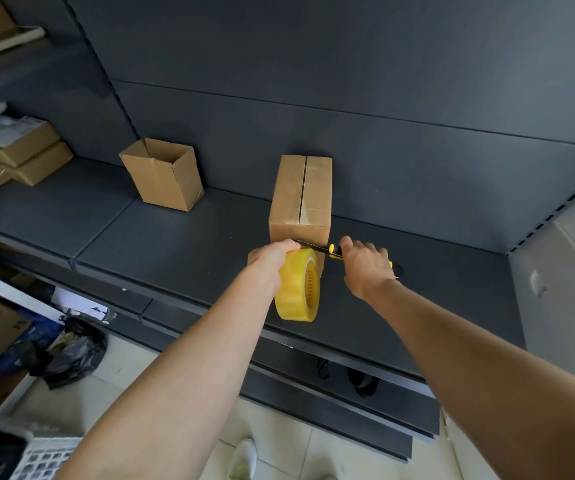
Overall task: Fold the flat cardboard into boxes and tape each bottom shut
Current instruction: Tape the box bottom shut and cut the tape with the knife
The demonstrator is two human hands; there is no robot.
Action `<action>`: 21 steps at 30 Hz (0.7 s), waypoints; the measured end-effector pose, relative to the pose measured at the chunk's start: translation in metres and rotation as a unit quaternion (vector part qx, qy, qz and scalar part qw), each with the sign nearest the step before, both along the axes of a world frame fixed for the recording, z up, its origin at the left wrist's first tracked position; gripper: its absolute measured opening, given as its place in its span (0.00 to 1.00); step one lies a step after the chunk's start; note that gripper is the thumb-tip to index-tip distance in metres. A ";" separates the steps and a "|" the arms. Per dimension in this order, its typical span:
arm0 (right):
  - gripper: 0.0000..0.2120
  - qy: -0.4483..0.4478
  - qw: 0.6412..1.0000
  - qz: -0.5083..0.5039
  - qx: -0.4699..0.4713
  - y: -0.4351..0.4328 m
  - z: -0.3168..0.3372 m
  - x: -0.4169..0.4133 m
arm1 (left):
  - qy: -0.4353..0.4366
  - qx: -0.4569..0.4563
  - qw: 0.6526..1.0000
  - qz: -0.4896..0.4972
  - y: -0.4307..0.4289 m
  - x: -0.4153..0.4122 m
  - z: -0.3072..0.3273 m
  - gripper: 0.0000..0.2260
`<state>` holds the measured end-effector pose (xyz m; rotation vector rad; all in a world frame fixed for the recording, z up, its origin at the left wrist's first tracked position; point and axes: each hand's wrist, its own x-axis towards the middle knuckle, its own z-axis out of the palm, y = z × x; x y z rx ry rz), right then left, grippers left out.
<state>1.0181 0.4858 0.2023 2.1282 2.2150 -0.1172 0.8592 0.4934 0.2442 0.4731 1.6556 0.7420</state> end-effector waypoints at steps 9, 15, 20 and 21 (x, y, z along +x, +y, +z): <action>0.21 -0.025 0.993 -0.053 -0.107 -0.013 -0.022 0.017 | 0.036 -0.040 0.993 -0.106 -0.007 -0.015 -0.014 0.18; 0.25 -0.001 0.962 -0.182 -0.205 -0.026 -0.033 0.045 | -0.024 0.015 0.974 -0.223 -0.008 0.001 -0.020 0.04; 0.22 -0.003 0.975 -0.205 -0.088 -0.029 -0.025 0.056 | -0.037 0.040 0.962 -0.269 -0.012 0.031 -0.019 0.07; 0.18 0.049 0.971 -0.225 -0.058 -0.027 -0.019 0.055 | -0.038 0.043 0.960 -0.273 -0.012 0.037 -0.020 0.07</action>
